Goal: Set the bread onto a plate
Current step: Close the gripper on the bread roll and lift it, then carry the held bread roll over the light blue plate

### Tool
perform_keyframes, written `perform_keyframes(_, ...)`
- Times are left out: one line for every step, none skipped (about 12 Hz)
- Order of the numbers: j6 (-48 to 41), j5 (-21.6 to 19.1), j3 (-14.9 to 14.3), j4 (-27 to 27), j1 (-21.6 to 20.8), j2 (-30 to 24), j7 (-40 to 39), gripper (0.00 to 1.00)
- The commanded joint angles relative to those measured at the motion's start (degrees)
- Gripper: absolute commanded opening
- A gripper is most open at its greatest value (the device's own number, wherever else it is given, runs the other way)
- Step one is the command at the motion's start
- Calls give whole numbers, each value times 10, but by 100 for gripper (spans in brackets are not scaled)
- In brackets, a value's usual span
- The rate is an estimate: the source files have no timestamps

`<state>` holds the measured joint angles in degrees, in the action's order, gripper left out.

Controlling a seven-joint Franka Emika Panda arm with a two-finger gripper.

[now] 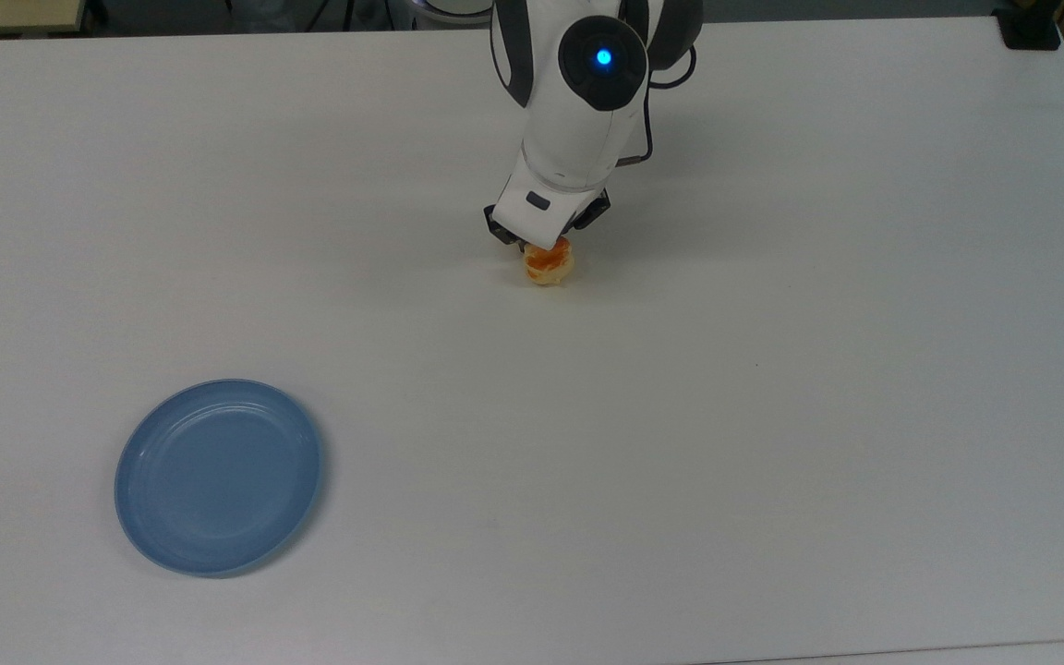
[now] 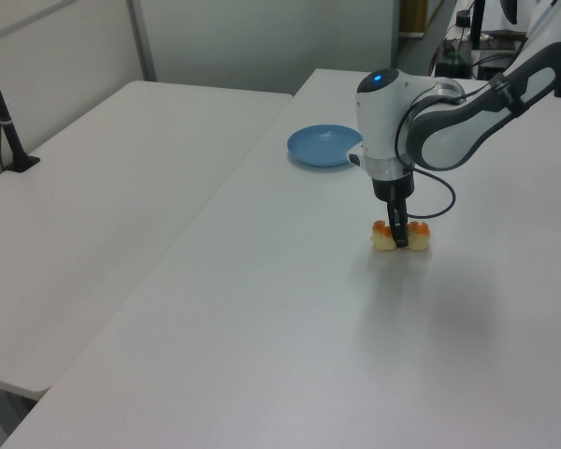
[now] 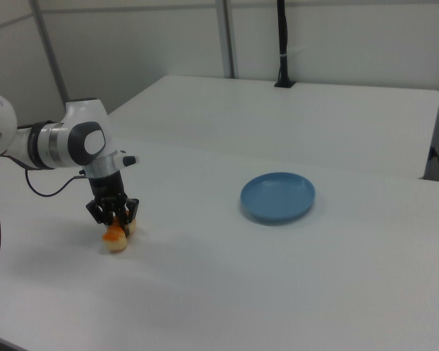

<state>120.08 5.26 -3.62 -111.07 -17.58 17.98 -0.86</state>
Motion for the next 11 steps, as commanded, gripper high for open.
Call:
perform_keyframes(-81,7,-11,30,-1,-56,-12,10)
perform_keyframes(-123,2,-11,64,12,-61,-19,10)
perform_keyframes(-159,-2,-10,100,32,-64,-26,10)
perform_keyframes(-184,-2,-10,137,51,-63,-27,10)
perform_keyframes(-195,-2,-10,172,75,-60,-22,10)
perform_keyframes(-195,-2,-10,202,98,-57,-20,10)
perform_keyframes(-194,-2,-11,226,122,-51,-20,10)
perform_keyframes(-193,-1,-11,247,141,-35,-20,10)
perform_keyframes(-191,1,-11,278,158,-8,-20,10)
perform_keyframes(-190,2,-11,319,174,26,-20,10)
perform_keyframes(-187,2,-12,352,190,58,-20,10)
